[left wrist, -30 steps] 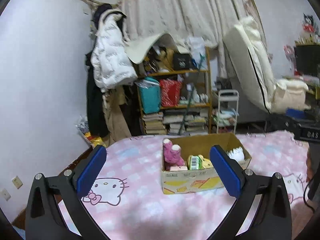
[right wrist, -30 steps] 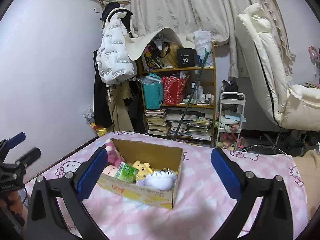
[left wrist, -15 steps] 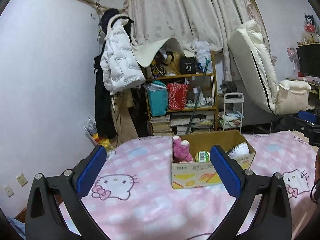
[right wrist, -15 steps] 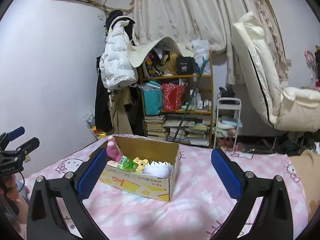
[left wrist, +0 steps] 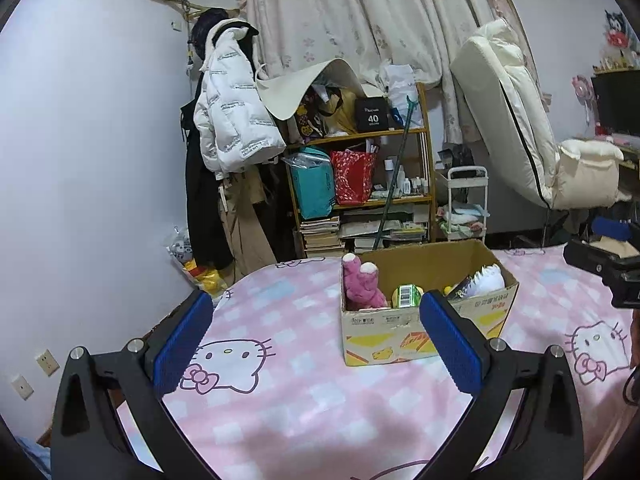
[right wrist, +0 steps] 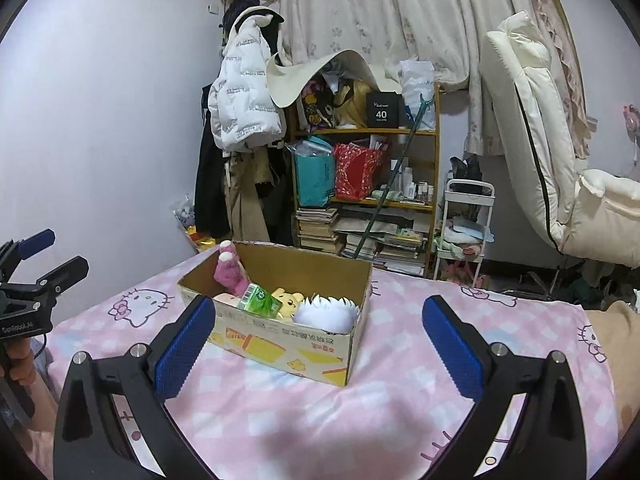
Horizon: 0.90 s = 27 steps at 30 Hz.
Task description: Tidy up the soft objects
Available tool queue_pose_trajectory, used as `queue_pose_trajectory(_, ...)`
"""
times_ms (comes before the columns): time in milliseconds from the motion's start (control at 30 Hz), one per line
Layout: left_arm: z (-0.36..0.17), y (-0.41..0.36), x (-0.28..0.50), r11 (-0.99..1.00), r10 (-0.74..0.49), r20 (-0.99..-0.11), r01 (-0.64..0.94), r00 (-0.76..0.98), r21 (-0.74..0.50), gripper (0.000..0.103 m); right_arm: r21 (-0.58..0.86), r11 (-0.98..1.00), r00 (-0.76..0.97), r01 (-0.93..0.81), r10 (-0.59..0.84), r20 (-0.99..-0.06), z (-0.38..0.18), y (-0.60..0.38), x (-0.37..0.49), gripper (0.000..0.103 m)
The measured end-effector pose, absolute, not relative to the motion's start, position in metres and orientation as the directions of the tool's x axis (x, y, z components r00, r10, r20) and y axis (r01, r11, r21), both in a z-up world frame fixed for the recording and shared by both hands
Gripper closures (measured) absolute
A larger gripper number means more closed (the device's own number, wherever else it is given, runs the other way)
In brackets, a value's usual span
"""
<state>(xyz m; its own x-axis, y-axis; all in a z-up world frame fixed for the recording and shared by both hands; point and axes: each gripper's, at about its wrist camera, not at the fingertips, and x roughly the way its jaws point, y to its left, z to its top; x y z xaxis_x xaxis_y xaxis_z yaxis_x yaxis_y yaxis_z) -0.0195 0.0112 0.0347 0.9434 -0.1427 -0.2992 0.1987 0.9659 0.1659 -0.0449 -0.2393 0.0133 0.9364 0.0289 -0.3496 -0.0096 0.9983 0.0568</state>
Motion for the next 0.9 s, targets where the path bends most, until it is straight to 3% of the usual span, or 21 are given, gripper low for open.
queue_pose_trajectory(400, 0.027, 0.002, -0.014, 0.948, -0.147, -0.346, 0.233, 0.926, 0.219, 0.001, 0.088, 0.996, 0.936, 0.009, 0.023, -0.352, 0.013, -0.25, -0.043, 0.0)
queue_pose_trajectory(900, 0.027, 0.002, -0.012, 0.948, -0.144, -0.336, 0.227, 0.931, 0.222, 0.001, 0.086, 0.996, 0.934, 0.018, 0.014, -0.358, 0.01, -0.25, -0.043, 0.0)
